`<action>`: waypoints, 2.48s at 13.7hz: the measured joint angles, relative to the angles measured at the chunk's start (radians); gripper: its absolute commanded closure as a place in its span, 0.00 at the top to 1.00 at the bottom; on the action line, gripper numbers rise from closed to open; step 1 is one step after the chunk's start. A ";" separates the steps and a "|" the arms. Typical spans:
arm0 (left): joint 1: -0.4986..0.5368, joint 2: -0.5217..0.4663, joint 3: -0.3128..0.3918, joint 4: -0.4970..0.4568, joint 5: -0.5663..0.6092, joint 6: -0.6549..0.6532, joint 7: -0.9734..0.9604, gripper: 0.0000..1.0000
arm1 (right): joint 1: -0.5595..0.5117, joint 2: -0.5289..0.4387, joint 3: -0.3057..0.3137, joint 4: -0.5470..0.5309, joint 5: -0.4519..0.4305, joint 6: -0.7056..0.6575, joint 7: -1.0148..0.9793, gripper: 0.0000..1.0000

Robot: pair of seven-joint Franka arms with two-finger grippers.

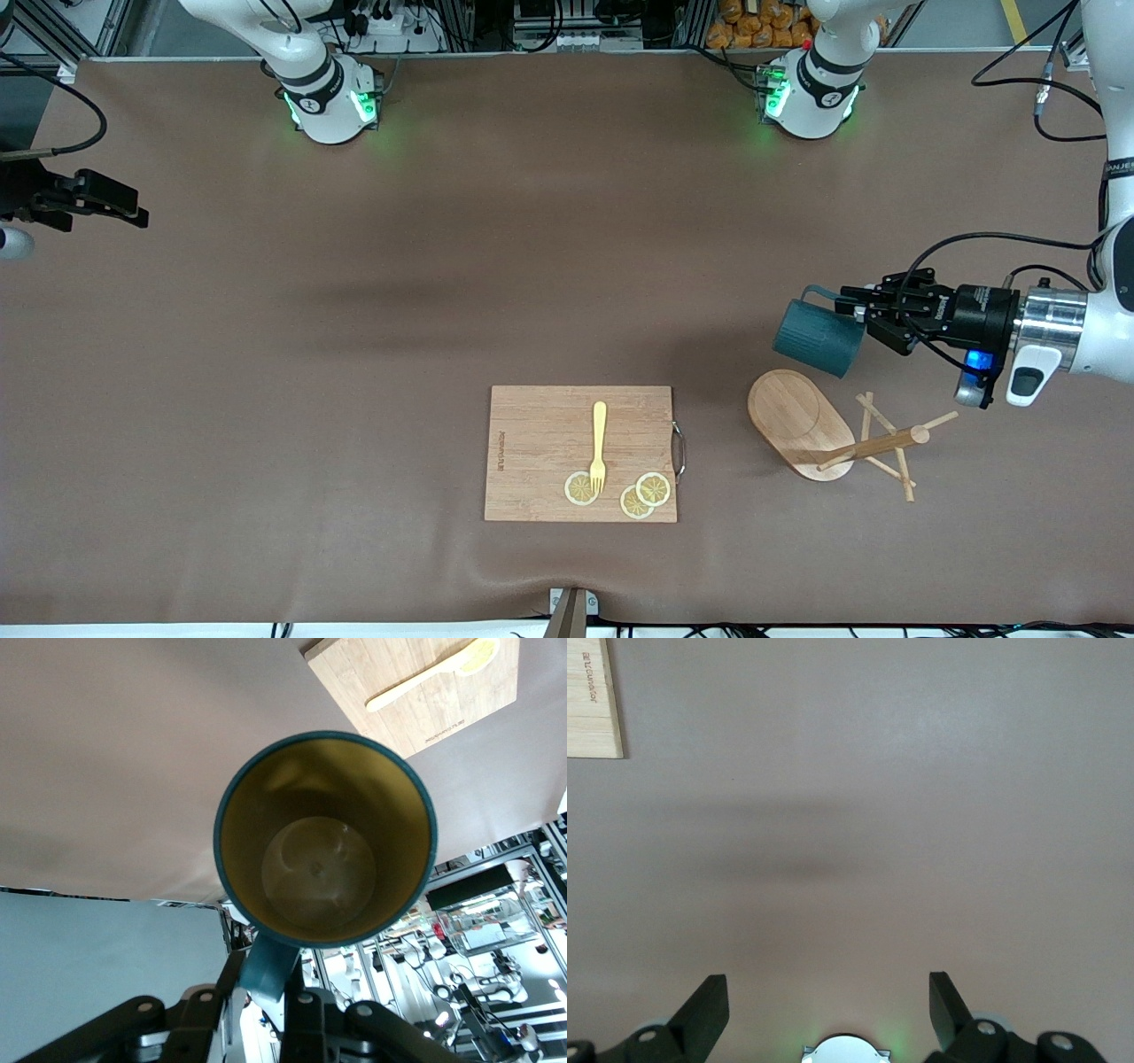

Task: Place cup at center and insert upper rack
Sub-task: 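Hang the mug by its handle onto a peg of the wooden stand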

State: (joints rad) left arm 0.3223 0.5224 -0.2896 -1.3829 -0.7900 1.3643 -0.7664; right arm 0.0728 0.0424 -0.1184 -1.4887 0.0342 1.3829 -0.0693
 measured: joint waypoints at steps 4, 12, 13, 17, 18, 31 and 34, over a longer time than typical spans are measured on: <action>0.009 0.025 0.000 0.000 -0.033 0.000 0.024 0.00 | 0.000 0.000 0.000 0.000 0.000 0.000 0.000 1.00; 0.060 0.100 0.000 0.028 -0.100 0.000 0.096 0.00 | 0.000 0.001 0.000 -0.001 0.000 0.000 0.000 1.00; 0.063 0.107 0.000 0.033 -0.114 0.000 0.102 0.00 | 0.000 0.001 0.000 -0.001 0.000 0.000 0.000 1.00; 0.093 0.133 0.001 0.040 -0.172 0.001 0.144 0.00 | 0.001 0.001 0.000 -0.001 0.000 0.000 0.000 1.00; 0.097 0.140 0.001 0.040 -0.177 0.001 0.159 0.00 | 0.001 0.001 0.000 -0.001 0.000 0.000 0.000 1.00; 0.147 0.214 0.002 0.043 -0.294 0.001 0.390 0.00 | 0.002 0.004 0.003 -0.002 0.001 0.008 0.000 1.00; 0.148 0.239 0.001 0.043 -0.332 0.001 0.392 0.00 | 0.002 0.004 0.004 -0.001 0.001 0.010 0.000 1.00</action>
State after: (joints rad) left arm 0.4705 0.7617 -0.2885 -1.3401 -1.1219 1.3655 -0.3749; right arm 0.0750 0.0468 -0.1147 -1.4902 0.0348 1.3930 -0.0693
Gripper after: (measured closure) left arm 0.784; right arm 0.000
